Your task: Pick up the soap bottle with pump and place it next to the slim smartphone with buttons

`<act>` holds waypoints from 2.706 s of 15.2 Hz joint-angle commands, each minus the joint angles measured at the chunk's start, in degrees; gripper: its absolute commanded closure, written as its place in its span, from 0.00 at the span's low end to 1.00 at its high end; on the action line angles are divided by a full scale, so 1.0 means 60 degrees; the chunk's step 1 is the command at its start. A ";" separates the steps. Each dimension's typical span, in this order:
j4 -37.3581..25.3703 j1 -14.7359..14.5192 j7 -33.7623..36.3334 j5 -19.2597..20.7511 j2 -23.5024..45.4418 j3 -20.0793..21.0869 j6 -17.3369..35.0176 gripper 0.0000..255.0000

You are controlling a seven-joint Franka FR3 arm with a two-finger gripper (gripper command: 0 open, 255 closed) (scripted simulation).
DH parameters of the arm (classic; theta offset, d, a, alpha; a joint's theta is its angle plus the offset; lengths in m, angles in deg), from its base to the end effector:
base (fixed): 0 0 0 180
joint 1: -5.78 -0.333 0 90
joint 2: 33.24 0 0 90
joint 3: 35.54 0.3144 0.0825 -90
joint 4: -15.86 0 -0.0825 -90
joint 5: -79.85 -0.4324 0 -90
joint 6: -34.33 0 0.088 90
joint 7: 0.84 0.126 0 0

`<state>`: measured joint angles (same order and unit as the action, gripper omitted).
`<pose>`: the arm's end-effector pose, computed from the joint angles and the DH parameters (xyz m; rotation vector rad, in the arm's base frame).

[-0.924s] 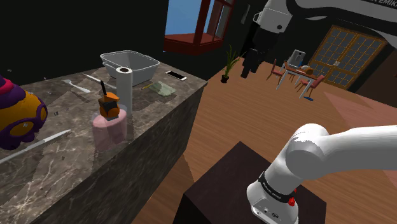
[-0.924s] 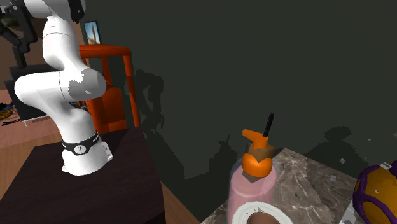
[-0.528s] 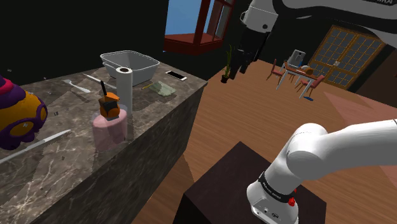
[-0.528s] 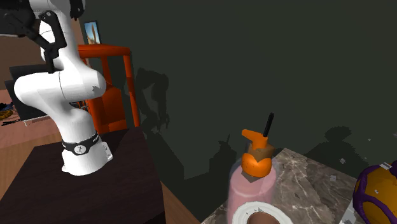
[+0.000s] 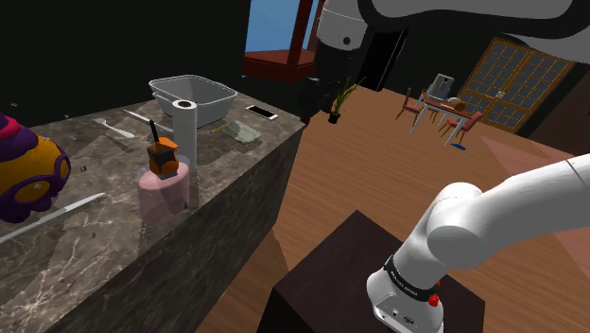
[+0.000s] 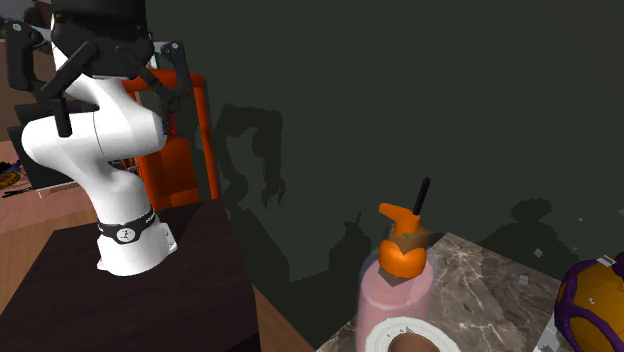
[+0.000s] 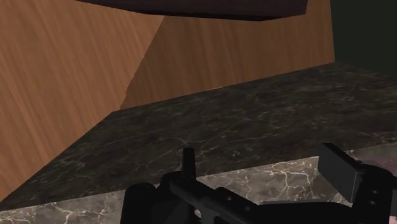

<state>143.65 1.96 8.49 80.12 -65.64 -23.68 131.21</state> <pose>0.4145 0.1272 0.5550 3.0291 0.1224 0.0593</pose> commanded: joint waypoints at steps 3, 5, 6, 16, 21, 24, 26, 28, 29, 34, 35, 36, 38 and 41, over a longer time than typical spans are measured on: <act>-0.0769 -0.0106 0.0893 0.0004 0.1213 0.0788 0.0345 0.00; -0.1196 -0.0143 0.1327 0.0091 0.1822 0.1156 0.0461 0.00; -0.1427 -0.0162 0.1550 0.0156 0.2140 0.1337 0.0508 0.00; -0.4460 -0.0698 0.3935 0.1636 0.5829 0.2839 0.0394 0.00; -0.6611 -0.1524 0.4990 0.2761 0.8001 0.3134 -0.0190 0.00; -0.8216 -0.2250 0.5427 0.3421 0.9386 0.3111 -0.0729 0.00; -0.8369 -0.2372 0.5489 0.3515 0.9610 0.3065 -0.0698 0.00; -0.8054 -0.2295 0.5510 0.3507 0.9568 0.3054 -0.0426 0.00; -0.7903 -0.2260 0.5521 0.3506 0.9551 0.3049 -0.0292 0.00; -0.7398 -0.2144 0.5564 0.3516 0.9514 0.3025 0.0175 0.00; -0.7399 -0.2145 0.5564 0.3516 0.9515 0.3025 0.0174 0.00; -0.7399 -0.2145 0.5564 0.3516 0.9515 0.3025 0.0174 0.00; -0.7399 -0.2145 0.5564 0.3516 0.9516 0.3025 0.0174 0.00; -0.7401 -0.2145 0.5563 0.3516 0.9516 0.3025 0.0172 1.00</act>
<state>99.24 -10.91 41.86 101.23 -8.55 -5.54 132.24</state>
